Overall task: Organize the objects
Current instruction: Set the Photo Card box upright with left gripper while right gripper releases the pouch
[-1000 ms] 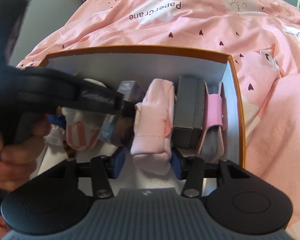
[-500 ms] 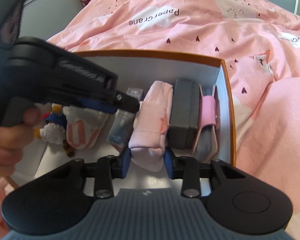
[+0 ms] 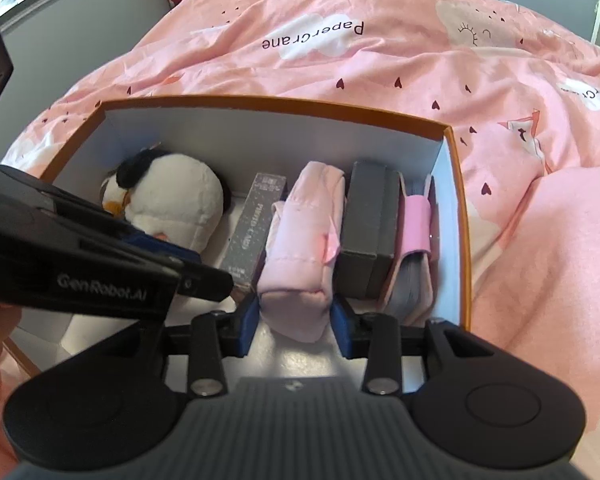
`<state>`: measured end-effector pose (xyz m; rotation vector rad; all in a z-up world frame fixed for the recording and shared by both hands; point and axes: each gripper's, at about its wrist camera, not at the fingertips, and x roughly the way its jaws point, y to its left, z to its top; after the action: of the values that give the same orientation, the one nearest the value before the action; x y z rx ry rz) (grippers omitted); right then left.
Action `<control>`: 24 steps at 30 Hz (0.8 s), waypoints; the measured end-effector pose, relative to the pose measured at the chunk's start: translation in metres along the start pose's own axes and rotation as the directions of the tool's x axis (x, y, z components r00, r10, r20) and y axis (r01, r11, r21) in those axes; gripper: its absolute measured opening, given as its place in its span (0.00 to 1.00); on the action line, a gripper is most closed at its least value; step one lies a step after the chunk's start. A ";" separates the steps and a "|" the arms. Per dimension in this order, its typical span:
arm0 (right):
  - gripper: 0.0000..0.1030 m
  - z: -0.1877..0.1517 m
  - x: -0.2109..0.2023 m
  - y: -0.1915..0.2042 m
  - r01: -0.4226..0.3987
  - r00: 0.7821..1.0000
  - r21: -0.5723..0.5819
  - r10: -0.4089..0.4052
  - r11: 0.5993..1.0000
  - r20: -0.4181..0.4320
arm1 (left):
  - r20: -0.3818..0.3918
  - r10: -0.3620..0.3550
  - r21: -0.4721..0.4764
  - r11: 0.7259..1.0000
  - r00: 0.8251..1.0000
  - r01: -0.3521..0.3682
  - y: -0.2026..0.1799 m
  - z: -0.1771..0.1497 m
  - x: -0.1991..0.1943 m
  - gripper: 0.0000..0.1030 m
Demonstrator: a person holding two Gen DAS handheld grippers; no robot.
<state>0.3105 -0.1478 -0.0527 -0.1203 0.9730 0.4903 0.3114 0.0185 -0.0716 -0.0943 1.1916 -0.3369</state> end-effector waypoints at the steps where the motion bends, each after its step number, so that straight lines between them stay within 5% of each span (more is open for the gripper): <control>1: 0.42 -0.001 -0.001 0.000 0.003 1.000 -0.007 -0.003 1.000 -0.001 | -0.005 0.002 0.004 1.000 1.000 -0.002 0.000 -0.001 0.002 0.28; 10: 0.36 -0.004 -0.001 0.002 0.012 1.000 -0.032 -0.011 0.999 0.006 | 0.043 0.046 0.054 0.997 0.998 -0.048 -0.005 0.003 0.007 0.14; 24: 0.39 -0.004 -0.002 0.004 0.011 1.000 -0.033 -0.011 0.999 0.007 | 0.049 0.020 0.041 0.999 0.999 -0.022 -0.007 0.004 0.006 0.15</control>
<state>0.3047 -0.1465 -0.0531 -0.1532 0.9572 0.4966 0.3157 0.0100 -0.0742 -0.0533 1.1365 -0.3389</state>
